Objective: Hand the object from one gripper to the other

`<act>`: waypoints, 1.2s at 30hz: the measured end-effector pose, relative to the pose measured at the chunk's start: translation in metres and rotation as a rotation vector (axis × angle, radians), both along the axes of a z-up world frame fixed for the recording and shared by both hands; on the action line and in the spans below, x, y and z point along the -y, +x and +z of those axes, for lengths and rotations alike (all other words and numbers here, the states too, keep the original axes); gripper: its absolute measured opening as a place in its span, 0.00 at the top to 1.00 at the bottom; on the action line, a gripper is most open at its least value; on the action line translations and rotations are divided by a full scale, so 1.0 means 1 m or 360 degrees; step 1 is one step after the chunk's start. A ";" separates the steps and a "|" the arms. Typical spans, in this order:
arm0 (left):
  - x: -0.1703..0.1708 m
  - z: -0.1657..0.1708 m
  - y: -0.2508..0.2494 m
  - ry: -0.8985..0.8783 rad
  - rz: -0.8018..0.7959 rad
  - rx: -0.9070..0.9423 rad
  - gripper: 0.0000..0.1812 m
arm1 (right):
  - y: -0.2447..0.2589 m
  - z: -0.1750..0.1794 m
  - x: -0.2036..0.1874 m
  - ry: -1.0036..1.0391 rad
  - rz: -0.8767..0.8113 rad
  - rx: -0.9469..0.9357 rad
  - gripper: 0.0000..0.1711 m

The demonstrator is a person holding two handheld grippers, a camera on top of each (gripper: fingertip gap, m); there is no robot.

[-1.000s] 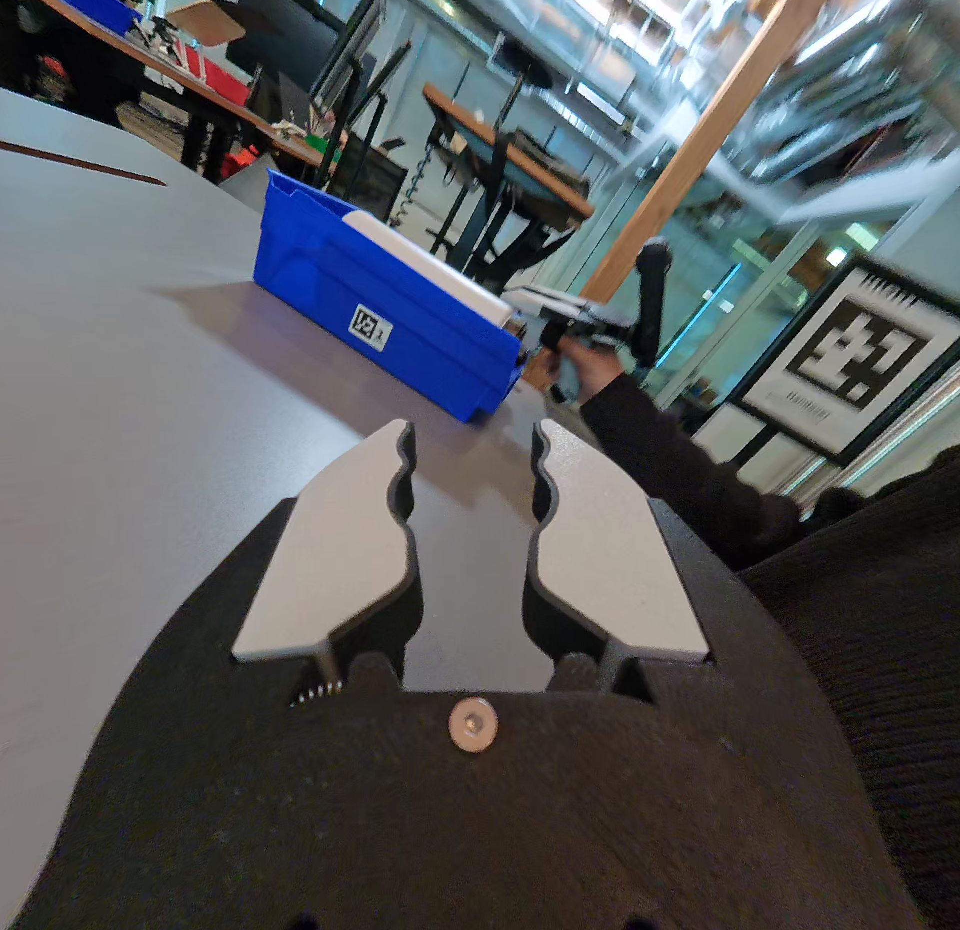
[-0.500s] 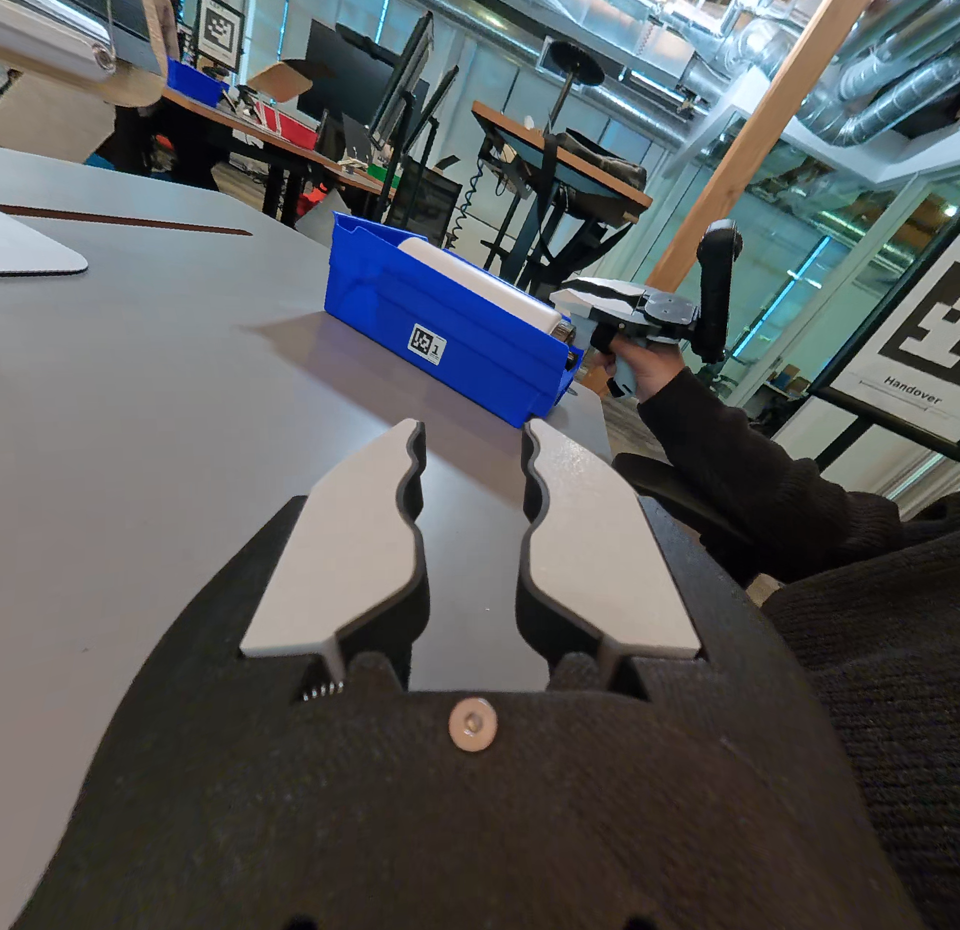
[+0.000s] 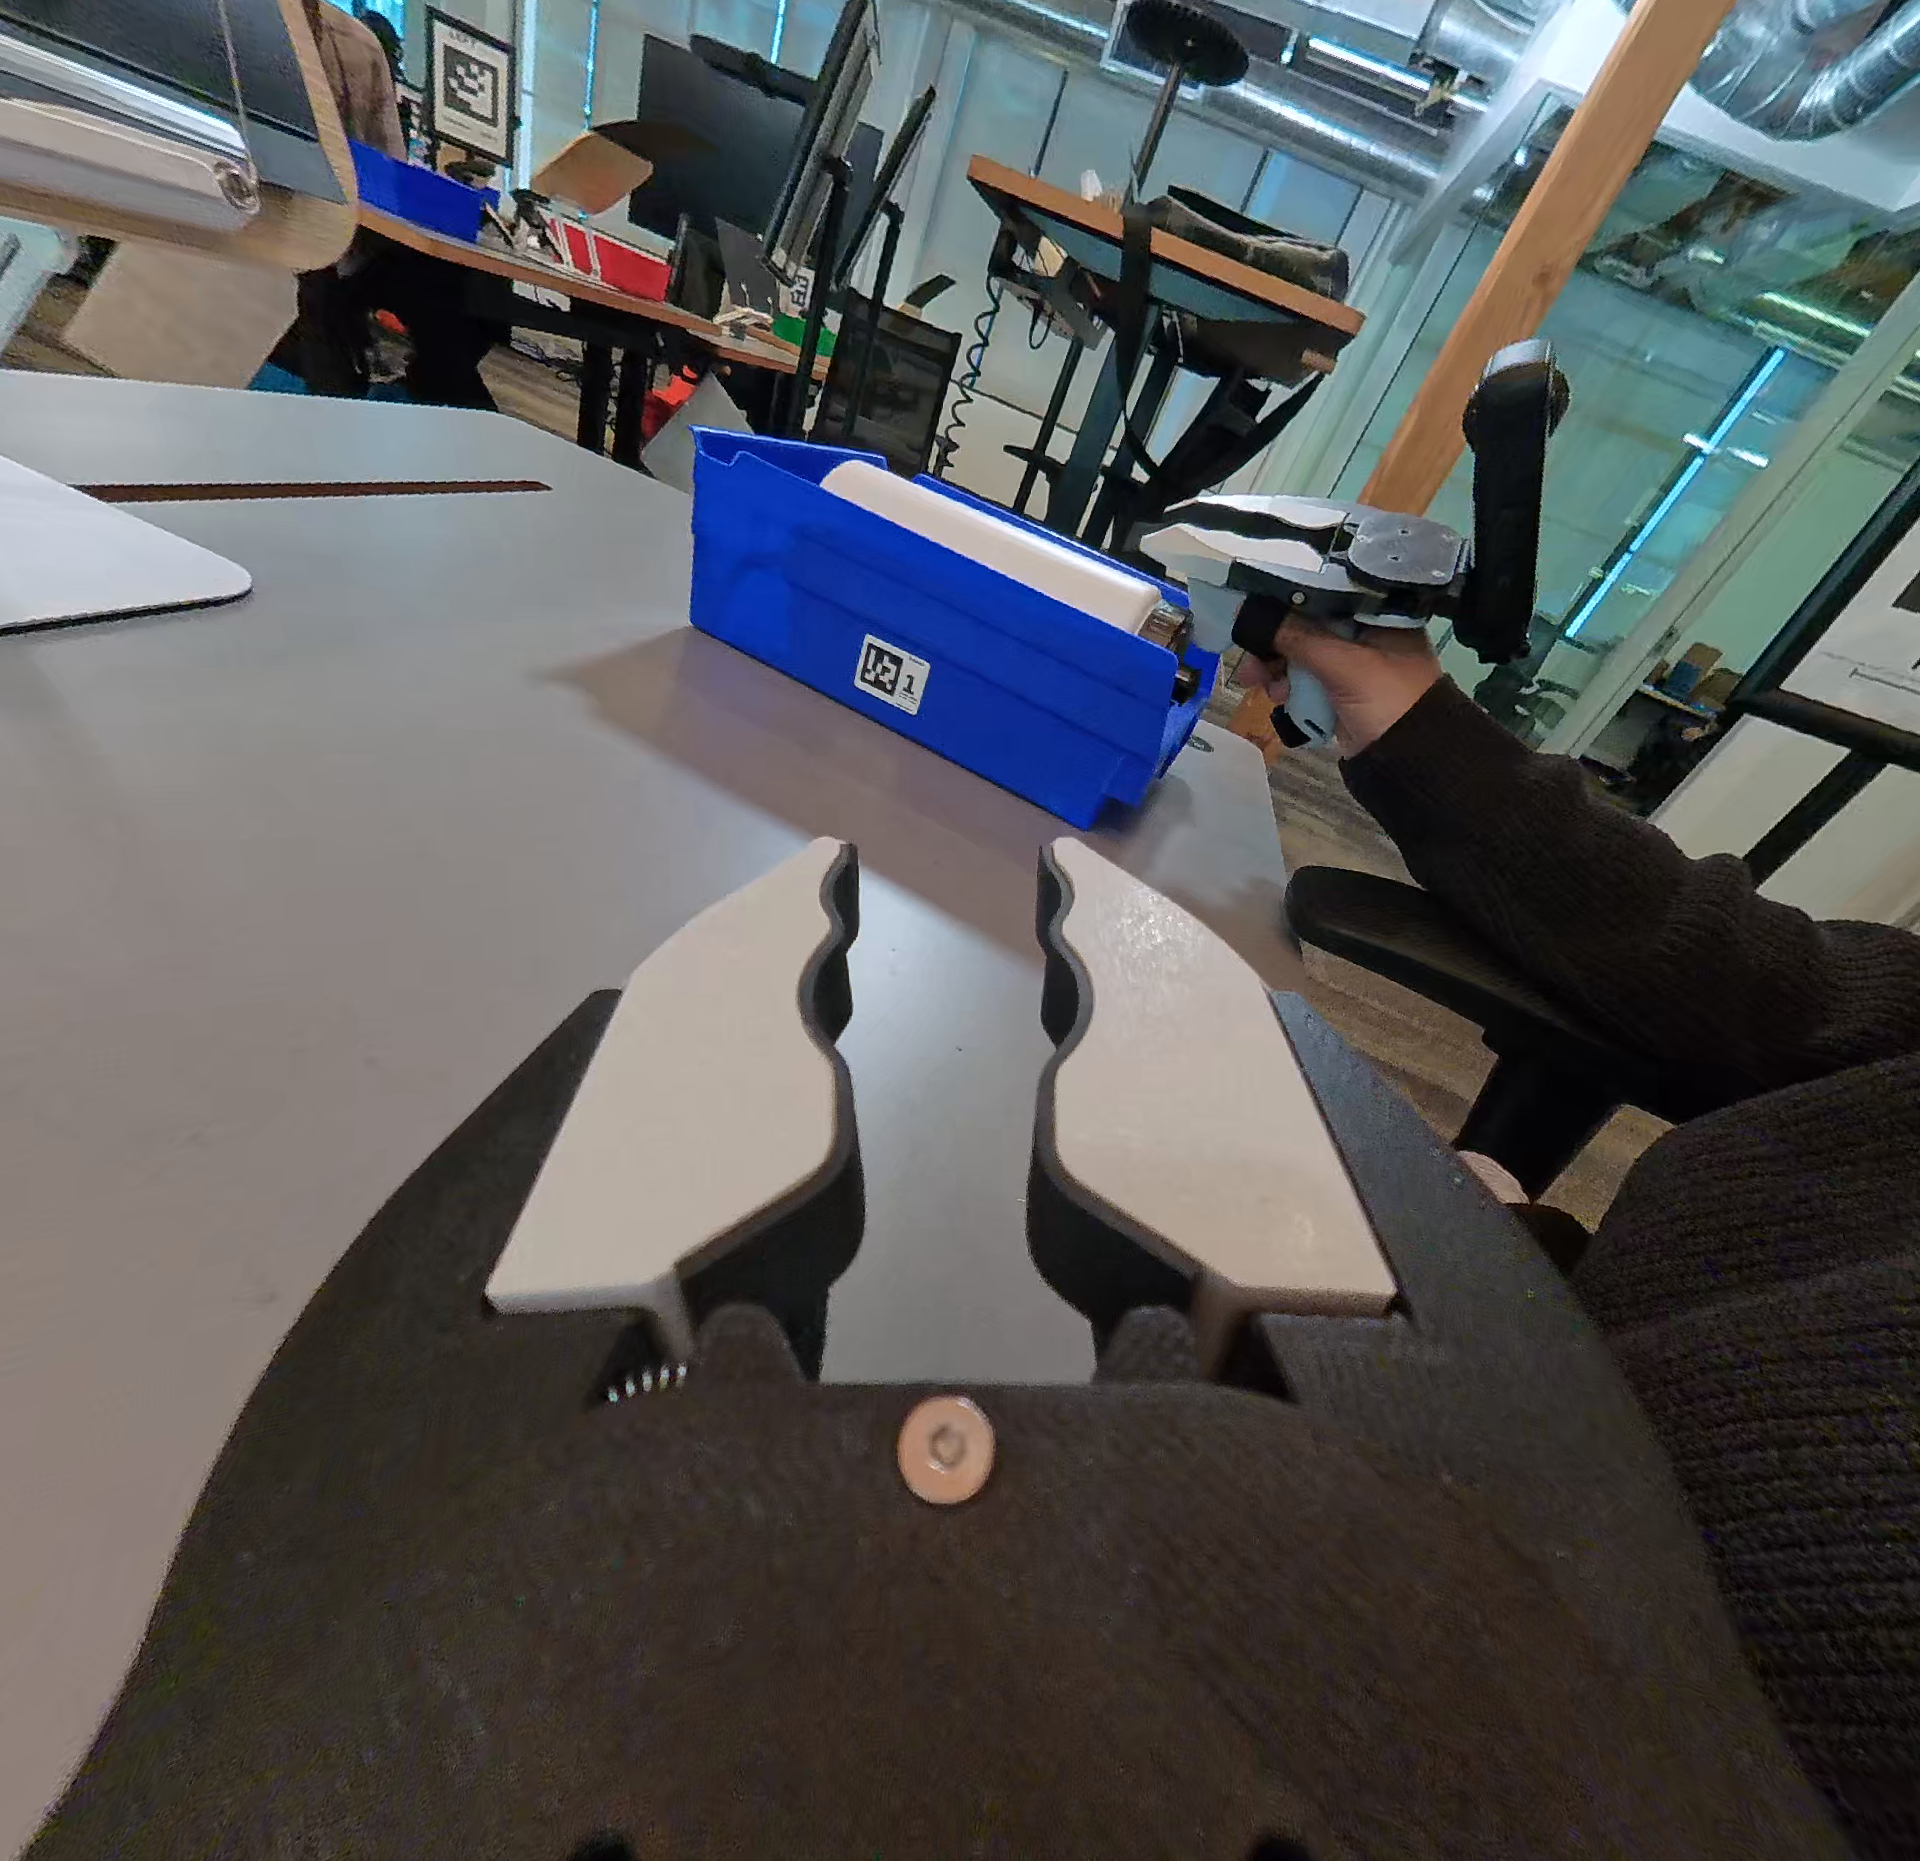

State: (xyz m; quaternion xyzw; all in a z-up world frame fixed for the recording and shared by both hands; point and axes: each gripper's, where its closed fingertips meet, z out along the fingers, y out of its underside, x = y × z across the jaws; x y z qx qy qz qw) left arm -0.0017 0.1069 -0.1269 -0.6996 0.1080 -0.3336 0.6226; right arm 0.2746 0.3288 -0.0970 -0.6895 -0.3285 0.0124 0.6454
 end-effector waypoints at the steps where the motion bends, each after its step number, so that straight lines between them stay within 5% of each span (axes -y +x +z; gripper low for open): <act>1: 0.000 0.000 -0.001 0.0000 0.0006 0.0011 0.82 | 0.000 0.000 0.000 0.0002 0.0001 -0.0002 0.82; 12: -0.002 0.000 -0.005 -0.0007 0.0022 0.0023 0.82 | -0.009 0.025 0.015 0.0151 0.0053 -0.0026 0.86; 18: 0.002 0.006 -0.005 0.0008 0.0034 0.0012 0.82 | -0.087 0.065 0.092 0.0380 0.0556 -0.0106 0.87; 27: 0.006 0.005 -0.002 -0.0013 -0.0013 -0.0027 0.82 | -0.230 -0.020 0.197 -0.0085 0.1391 -0.0109 0.86; 36: 0.008 0.014 -0.016 0.0006 0.0027 0.0070 0.82 | -0.265 -0.060 0.217 -0.0378 0.1581 -0.0056 0.85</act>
